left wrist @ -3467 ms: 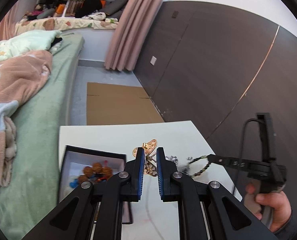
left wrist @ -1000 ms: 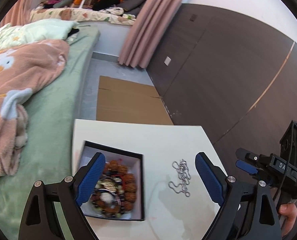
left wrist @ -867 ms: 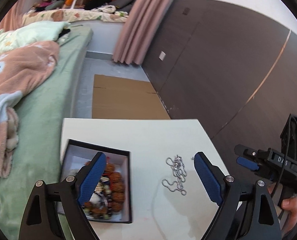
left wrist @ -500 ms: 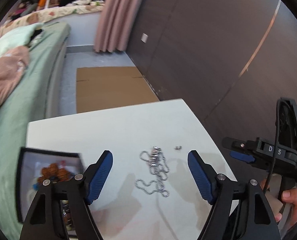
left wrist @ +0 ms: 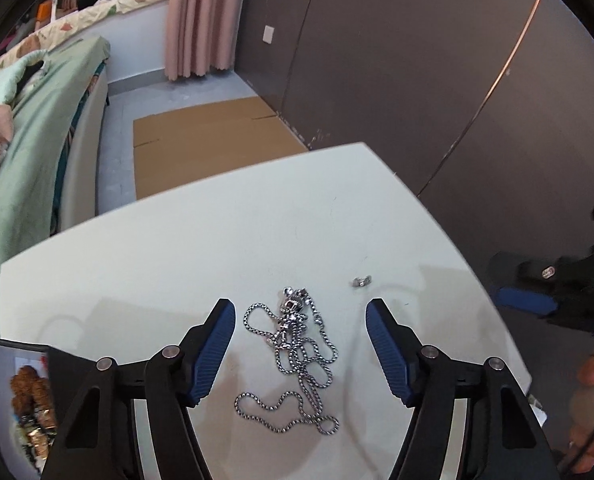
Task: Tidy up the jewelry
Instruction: 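Move the left tool to the silver skull chain necklace and grasp its pendant, then lift the skull necklace with the left tool while the right tool grasps the small silver charm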
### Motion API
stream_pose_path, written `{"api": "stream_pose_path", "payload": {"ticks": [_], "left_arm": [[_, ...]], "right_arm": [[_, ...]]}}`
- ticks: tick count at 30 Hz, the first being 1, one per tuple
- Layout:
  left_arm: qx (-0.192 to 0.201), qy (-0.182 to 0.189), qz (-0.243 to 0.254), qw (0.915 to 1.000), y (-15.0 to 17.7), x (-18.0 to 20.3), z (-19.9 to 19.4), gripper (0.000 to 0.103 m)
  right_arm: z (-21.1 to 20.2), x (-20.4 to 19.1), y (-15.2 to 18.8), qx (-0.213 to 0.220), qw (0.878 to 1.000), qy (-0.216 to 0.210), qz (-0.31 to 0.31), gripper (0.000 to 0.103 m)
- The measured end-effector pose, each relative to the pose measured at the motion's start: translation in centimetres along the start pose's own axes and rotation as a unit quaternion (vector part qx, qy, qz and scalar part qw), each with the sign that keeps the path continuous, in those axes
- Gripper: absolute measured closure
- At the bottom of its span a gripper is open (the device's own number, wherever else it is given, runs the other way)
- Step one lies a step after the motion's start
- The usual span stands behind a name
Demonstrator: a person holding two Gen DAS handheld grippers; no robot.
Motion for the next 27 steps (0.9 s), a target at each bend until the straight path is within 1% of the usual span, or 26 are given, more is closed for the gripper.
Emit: {"api": "stream_pose_path", "payload": {"ticks": [4,7,10,11,12,13,14,15,16,19,23,24,25,27], "left_arm": [[-0.008,-0.008,0.009,0.9999,0.2,0.1,1.3,0.039],[-0.013,-0.013,0.004,0.9998,0.5,0.0,2.1,0.044],[-0.005,-0.028,0.011,0.9995,0.8,0.3,2.4,0.05],[-0.004,-0.033,0.017,0.9993,0.9,0.5,2.4,0.06],[-0.001,-0.047,0.022,0.9987,0.9,0.5,2.4,0.067],[-0.002,-0.048,0.021,0.9986,0.9,0.4,2.4,0.082],[-0.002,-0.038,0.012,0.9992,0.9,0.1,2.3,0.085],[-0.003,-0.029,0.004,0.9996,1.0,-0.1,2.2,0.085],[-0.004,-0.026,0.001,0.9997,1.0,-0.2,2.2,0.088],[0.0,-0.02,-0.005,0.9998,1.1,-0.5,1.5,0.088],[0.017,-0.009,-0.013,0.9997,0.8,-0.6,-0.3,0.088],[0.022,-0.009,-0.016,0.9996,0.7,-0.7,-0.8,0.088],[0.027,-0.008,-0.019,0.9994,0.6,-0.9,-1.3,0.088],[0.035,-0.006,-0.025,0.9991,0.3,-1.3,-2.0,0.088]], "right_arm": [[0.2,0.4,-0.6,0.0,1.0,0.005,0.006,0.025],[0.6,0.5,-0.6,-0.007,1.0,0.002,0.01,0.025],[1.0,0.3,-0.5,-0.012,1.0,0.004,0.007,0.025],[1.1,0.1,-0.4,-0.014,1.0,0.004,0.005,0.025],[1.2,0.0,-0.4,-0.015,1.0,0.004,0.002,0.025],[1.3,0.0,-0.3,-0.015,1.0,0.005,0.001,0.025],[1.3,-0.1,-0.3,-0.014,1.0,0.008,-0.001,0.025],[1.4,-0.2,-0.3,-0.013,1.0,0.009,-0.003,0.025],[1.5,-0.3,-0.2,-0.013,1.0,0.01,-0.004,0.025],[2.0,-0.9,-0.1,-0.013,1.0,0.006,-0.012,0.025],[3.0,-1.8,0.1,-0.016,1.0,0.004,-0.022,0.031],[3.3,-2.0,0.2,-0.016,1.0,0.006,-0.025,0.035],[3.6,-2.2,0.2,-0.017,0.999,0.006,-0.028,0.043],[4.2,-2.7,0.2,-0.019,0.999,0.006,-0.03,0.05]]}}
Point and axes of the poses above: each gripper's, at about its wrist camera, not at the fingertips, and z roughly the way its jaws point, x to its right, y to its underside, the point moved 4 cm from there along z, roughly the way its jaws point, and after that the axes turned 4 degrees about z, right-handed, at the moved point
